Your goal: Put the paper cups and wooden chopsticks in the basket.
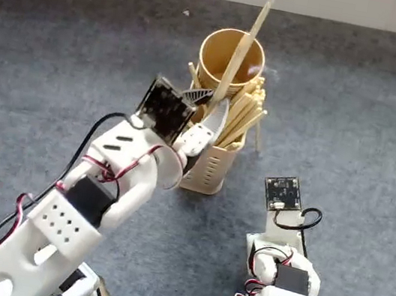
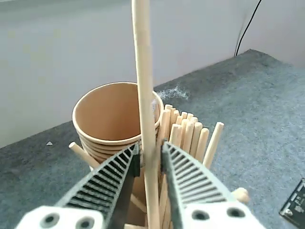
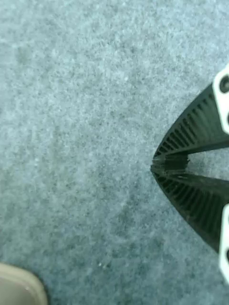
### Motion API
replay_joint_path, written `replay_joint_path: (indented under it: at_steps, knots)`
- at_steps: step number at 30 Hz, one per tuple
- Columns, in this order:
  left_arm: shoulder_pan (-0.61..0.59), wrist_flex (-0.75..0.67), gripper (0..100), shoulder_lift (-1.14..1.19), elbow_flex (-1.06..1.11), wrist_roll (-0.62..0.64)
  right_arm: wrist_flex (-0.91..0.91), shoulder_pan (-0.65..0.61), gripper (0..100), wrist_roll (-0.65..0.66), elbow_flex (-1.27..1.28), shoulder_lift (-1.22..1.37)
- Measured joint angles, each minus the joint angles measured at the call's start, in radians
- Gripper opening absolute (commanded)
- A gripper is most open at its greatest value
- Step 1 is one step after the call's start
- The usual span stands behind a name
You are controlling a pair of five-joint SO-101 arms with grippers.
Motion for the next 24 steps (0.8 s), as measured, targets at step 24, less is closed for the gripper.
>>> replay_joint_path:
  at_steps: [24]
  knots:
    - [-0.218,0.315,15,0.496,-0.520,0.222,0.000,0.000,0.5,0.000,0.000,0.000]
